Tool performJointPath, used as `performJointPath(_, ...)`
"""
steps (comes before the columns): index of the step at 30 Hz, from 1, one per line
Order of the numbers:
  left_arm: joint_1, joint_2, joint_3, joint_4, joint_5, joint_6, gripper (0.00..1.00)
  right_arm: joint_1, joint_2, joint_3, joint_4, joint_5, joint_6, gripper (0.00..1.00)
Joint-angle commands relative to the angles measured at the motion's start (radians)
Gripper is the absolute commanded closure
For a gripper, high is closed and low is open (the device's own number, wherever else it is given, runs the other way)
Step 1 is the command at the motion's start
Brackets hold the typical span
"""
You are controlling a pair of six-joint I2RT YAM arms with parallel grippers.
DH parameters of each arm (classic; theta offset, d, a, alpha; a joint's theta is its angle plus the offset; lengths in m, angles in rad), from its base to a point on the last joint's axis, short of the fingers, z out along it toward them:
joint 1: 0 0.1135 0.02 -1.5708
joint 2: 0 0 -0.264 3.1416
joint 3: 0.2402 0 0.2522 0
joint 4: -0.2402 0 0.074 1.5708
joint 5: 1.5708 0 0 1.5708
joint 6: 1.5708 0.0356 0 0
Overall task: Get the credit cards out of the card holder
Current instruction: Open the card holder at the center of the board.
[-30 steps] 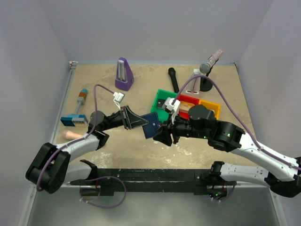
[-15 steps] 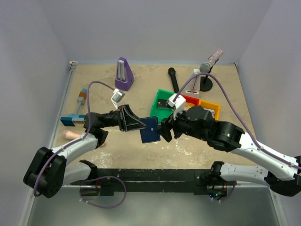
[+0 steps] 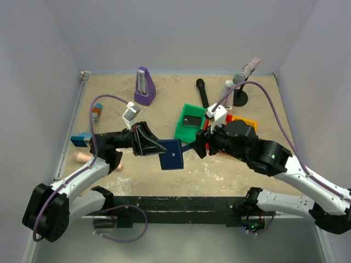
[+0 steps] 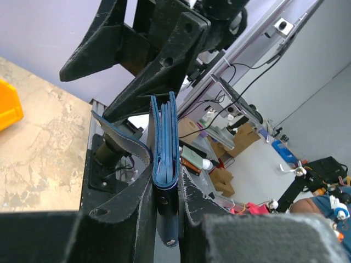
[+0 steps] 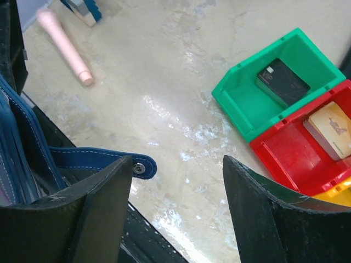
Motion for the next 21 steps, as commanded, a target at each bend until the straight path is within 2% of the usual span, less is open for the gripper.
performJointPath(1,-0.002,-0.042,0.058,0.324,0.026,-0.046,1.00,-0.017,-0.113,-0.027,0.096,-0.092,-0.002,0.29)
performJointPath(5,-0.013,-0.063,0.104,0.326,0.017,-0.081,1.00,-0.022,-0.193,-0.064,0.235,-0.258,0.011,0.23)
performJointPath(12,-0.022,-0.062,0.214,0.324,0.031,-0.141,1.00,-0.039,-0.222,0.008,0.287,-0.427,0.058,0.22)
performJointPath(21,-0.067,-0.019,0.303,0.323,0.045,-0.155,1.00,-0.039,-0.219,0.072,0.353,-0.476,0.074,0.22)
